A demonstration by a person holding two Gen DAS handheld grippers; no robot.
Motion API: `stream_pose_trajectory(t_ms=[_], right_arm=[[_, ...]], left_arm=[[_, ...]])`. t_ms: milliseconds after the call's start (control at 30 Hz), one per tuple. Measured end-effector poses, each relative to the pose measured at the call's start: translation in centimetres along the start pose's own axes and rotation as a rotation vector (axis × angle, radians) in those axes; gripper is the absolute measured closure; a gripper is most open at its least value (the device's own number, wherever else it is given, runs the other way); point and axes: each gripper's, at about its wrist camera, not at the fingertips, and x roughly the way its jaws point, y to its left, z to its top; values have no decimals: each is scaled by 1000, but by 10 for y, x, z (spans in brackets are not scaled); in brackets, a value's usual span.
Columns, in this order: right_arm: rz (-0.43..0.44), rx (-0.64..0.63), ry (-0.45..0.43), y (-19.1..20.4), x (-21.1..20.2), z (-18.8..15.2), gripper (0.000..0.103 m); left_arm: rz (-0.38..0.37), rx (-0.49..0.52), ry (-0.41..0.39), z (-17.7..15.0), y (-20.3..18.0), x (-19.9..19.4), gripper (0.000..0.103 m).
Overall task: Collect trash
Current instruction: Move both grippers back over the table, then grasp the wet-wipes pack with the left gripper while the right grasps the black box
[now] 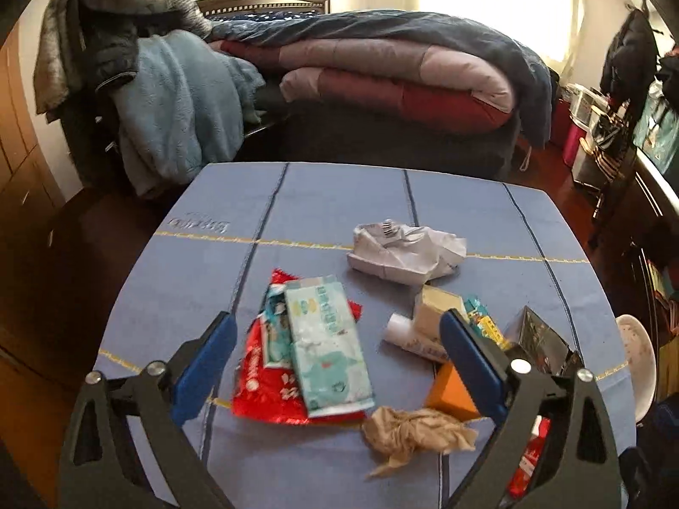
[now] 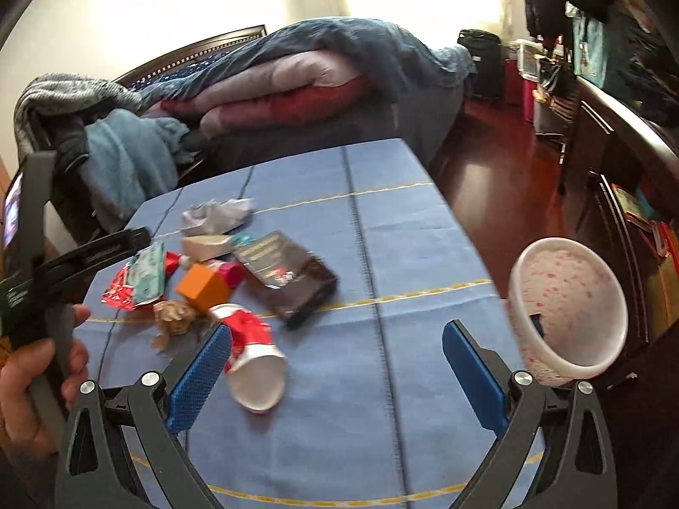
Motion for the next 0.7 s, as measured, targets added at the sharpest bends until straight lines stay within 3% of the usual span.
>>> stream_pose_trajectory(t_ms=[33,167,400,600,633,667,700], right_arm=[[1,-3,4,3,1,0,4],[-10,-5,10,5,2,1,4],[-24,-6,13,5,3,4,4],[-15,-13,31,12,13,4,4],[-13,-18,33,14,15,4,4],[-13,-24,32,16,17,4,4],[-16,-33,28,19,19,5,4]], left_arm=[[4,20,3,1,-5,4,15],[37,73,21,-2,-23,18,16],[90,12,94,-8,-7,51,15],[102,10,72,-9,-2,59,10],[90,4,72,-8,0,61,17],[73,-6,73,-7,2,61,40],[65,-16,96,-7,4,64,57]])
